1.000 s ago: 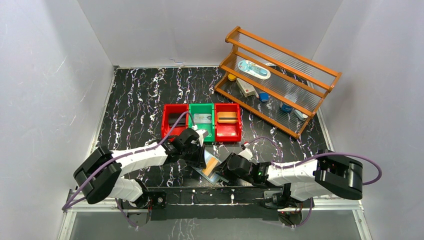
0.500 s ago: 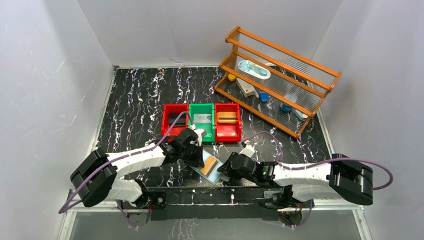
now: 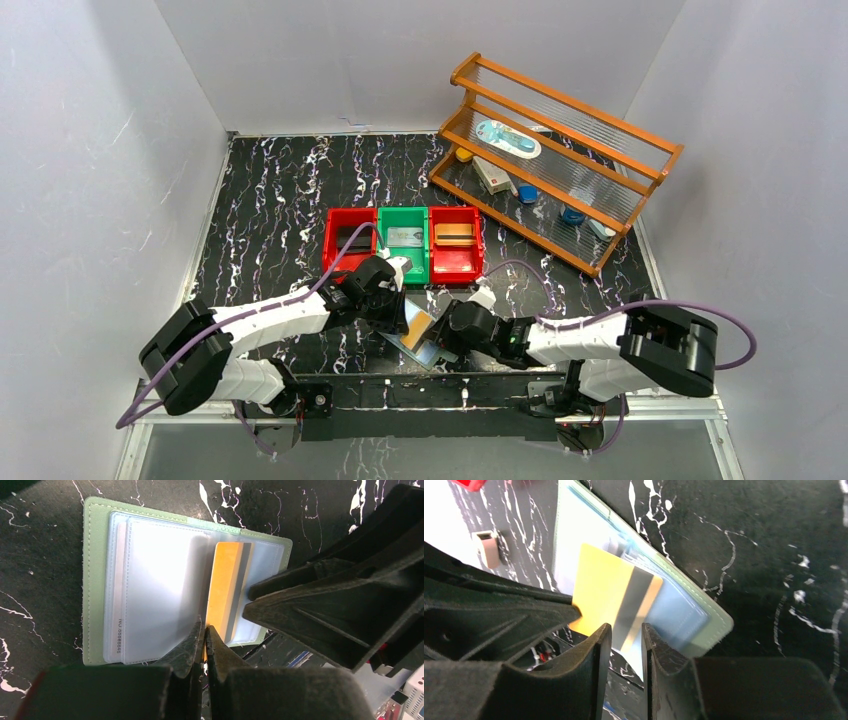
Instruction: Take the credit cards out of the card holder
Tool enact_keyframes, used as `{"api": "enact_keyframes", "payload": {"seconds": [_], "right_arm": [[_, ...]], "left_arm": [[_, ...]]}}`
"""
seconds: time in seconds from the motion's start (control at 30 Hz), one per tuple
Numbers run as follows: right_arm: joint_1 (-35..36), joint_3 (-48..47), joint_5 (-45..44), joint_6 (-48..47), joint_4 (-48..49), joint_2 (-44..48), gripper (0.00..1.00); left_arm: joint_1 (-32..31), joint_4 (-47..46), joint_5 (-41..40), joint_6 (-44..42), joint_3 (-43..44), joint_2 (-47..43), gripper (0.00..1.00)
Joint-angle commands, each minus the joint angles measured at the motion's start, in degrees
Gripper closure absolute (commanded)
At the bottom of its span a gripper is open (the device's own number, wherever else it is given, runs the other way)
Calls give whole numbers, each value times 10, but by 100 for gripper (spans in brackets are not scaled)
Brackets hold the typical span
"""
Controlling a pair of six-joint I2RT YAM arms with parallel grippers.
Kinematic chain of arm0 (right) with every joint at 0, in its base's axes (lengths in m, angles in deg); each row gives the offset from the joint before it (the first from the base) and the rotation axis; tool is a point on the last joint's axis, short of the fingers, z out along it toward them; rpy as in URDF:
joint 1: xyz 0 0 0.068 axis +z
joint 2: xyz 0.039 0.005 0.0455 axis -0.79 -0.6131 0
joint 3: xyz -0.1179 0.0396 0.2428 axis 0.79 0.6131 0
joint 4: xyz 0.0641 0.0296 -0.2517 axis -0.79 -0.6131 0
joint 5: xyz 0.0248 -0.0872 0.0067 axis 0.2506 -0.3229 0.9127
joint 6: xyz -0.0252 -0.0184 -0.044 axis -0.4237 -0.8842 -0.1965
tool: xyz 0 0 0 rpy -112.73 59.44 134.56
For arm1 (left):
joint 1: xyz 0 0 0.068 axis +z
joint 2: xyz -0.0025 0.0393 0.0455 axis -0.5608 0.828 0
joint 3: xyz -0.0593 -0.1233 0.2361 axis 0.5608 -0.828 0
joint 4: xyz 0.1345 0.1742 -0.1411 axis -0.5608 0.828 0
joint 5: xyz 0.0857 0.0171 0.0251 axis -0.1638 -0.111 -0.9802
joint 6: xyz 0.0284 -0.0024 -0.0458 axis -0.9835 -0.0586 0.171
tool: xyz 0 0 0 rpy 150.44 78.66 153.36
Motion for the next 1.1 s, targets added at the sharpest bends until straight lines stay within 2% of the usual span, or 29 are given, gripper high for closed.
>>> {"api": "enact_keyframes", "payload": {"seconds": [0.0,0.2,0.37,0.73,1.07], "right_arm": [[-11,39,32,40,41,-47,63],[-12,49,29,62,23,-62,64],[-15,43,39,62,19,-78,65],[-28,32,24,39,-27,-54,63],[-40,4,29,7,-53,-41,62]], "left_arm": [[-2,0,25,-2,-6,-8,98],[-1,-21,75,-4,-12,4,89],[-1,-39,104,-4,-12,16,88],[-2,22,25,-11,9,-6,100],[-2,55,-24,-12,16,-42,100]]}}
